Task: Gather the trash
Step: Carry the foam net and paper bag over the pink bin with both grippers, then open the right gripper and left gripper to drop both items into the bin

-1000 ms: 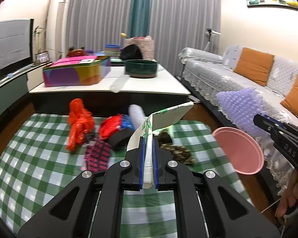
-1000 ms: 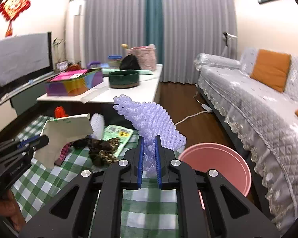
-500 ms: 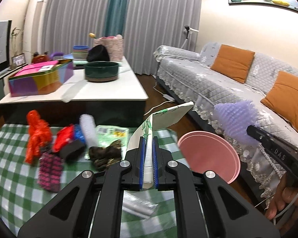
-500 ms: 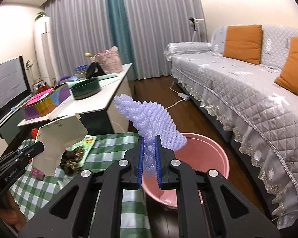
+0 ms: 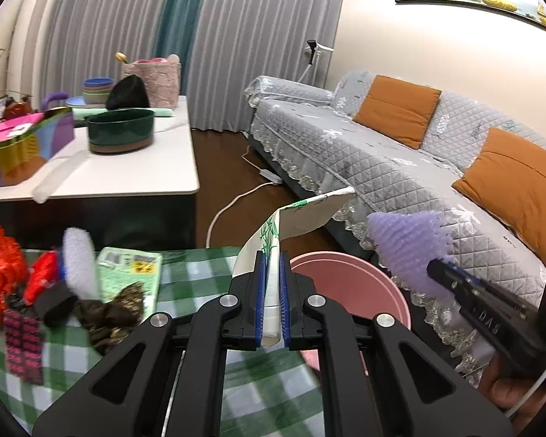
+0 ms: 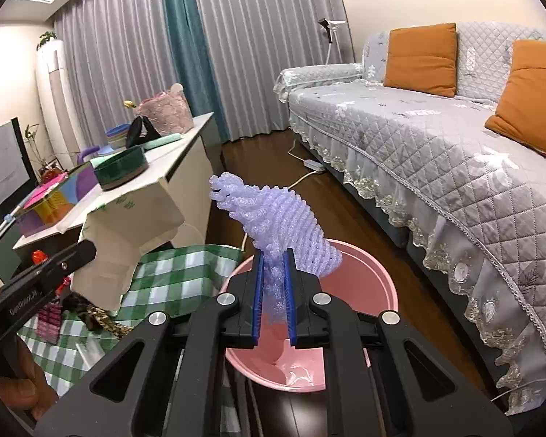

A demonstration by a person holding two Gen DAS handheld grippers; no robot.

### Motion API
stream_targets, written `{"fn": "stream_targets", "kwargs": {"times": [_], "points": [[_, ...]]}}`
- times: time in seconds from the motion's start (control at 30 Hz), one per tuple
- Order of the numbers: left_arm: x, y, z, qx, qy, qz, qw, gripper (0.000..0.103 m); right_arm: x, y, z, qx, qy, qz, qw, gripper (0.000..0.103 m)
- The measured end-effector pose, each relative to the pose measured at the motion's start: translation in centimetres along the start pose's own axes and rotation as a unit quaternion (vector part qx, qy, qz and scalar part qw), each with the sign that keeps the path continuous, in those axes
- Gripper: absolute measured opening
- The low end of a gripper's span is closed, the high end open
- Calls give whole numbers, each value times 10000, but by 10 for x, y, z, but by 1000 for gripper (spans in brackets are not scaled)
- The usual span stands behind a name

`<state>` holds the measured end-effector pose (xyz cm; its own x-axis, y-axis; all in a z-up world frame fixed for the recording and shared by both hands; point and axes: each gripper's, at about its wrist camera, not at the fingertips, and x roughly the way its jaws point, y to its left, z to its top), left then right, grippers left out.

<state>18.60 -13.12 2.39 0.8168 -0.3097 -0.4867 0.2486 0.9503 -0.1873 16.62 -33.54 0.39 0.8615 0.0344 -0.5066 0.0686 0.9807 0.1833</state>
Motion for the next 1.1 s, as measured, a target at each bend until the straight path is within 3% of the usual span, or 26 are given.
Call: {"fn": "stream_targets", "kwargs": {"times": [0.5,0.6,0.67,0.7,1.1], "points": [[56,-30,7,113,288,-529,9981,7,19,-26,-1,241,127,-232,9994,11],[63,-36,9,188,353,-773,9962,11,20,-27,-1,235,149,-337,9990,17],[62,-37,11,183,294,-791,9963,21,20,-31,0,302,137,-419,9986,39],[60,-36,12,158,266,-783,9964,24,19,-32,0,345,114,-432,9984,42],[25,-21,15,160,119,-571,9982,24,7,-17,4,189,-44,-437,9989,43]]}}
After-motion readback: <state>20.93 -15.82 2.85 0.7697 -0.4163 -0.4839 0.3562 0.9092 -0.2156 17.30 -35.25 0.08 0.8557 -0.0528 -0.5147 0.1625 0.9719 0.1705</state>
